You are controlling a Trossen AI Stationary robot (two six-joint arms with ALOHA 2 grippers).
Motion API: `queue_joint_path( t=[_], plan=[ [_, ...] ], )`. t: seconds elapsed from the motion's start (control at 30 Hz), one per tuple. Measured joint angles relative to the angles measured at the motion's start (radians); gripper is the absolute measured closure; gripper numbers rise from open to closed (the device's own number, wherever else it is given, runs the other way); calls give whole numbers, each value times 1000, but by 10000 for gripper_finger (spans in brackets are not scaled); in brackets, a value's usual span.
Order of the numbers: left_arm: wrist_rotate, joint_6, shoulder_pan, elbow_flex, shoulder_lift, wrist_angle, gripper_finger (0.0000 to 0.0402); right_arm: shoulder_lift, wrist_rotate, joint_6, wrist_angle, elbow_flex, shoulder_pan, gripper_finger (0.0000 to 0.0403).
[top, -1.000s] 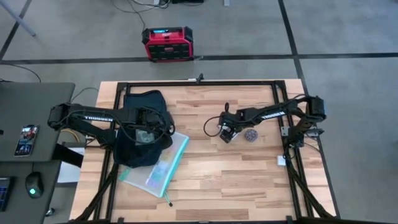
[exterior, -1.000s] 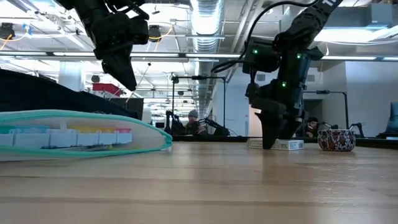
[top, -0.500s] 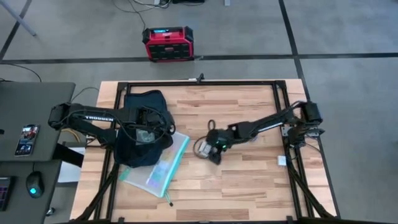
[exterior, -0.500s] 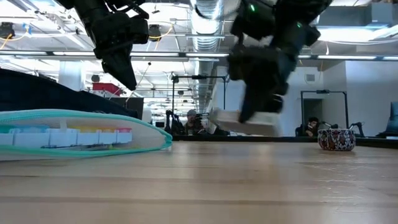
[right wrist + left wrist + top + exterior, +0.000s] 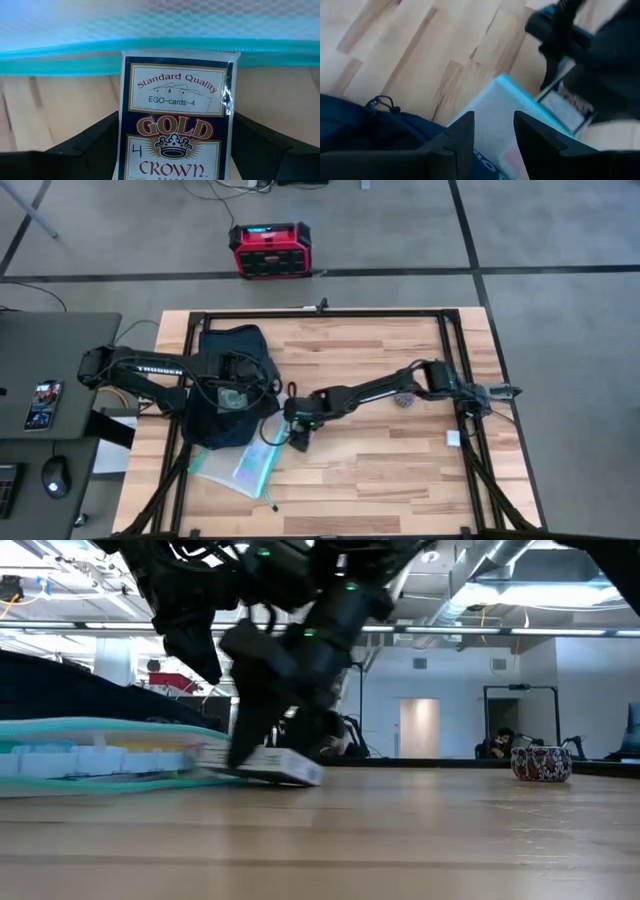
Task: Unpack backpack
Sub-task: Put the game card into the zip bag
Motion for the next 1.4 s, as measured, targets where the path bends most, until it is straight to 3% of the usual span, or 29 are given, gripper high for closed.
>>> queue_joint_path(
  t=[0.23, 0.43, 0.6, 0.83, 1.23, 1.4],
  plan=[
    [122, -16, -1, 1, -3, -56, 277, 91, -42, -4, 30, 134, -33, 108],
    [154, 6, -2, 46, -23, -166, 277, 109, -47, -4, 199, 159, -36, 108],
    [155, 45, -2, 54, -63, -226, 277, 109, -6, 11, 313, 161, -46, 24],
    [145, 50, -2, 55, -83, -237, 277, 108, -4, 12, 288, 163, -51, 119],
    [141, 60, -3, 55, -83, -247, 277, 24, -1, -75, -297, 164, -12, 168],
    [141, 66, -2, 55, -82, -244, 277, 36, 50, -91, -301, 141, 32, 204]
  ],
)
